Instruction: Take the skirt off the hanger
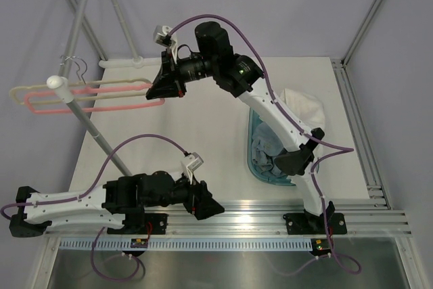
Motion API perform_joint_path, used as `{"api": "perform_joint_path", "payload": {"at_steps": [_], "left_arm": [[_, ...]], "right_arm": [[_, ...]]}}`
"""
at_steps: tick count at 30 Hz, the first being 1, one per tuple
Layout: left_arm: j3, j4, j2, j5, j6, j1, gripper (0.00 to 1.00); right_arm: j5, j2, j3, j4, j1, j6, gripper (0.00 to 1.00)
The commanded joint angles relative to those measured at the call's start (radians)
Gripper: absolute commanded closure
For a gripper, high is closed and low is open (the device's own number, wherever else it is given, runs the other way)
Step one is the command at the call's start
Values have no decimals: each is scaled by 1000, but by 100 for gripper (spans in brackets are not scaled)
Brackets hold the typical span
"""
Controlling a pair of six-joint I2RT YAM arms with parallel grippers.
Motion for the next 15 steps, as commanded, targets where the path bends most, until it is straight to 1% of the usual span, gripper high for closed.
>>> {"api": "perform_joint_path", "payload": {"at_steps": [1,5,15], "left_arm": [[-13,40,-5,21,-1,-4,11],[-22,44,-13,24,-6,-4,11],[-26,40,-17,22,-9,-3,11]], "right_arm": [[110,-1,36,44,24,-23,100],[123,-1,41,64,27,-14,100],[126,12,45,49,50,-5,100]]}}
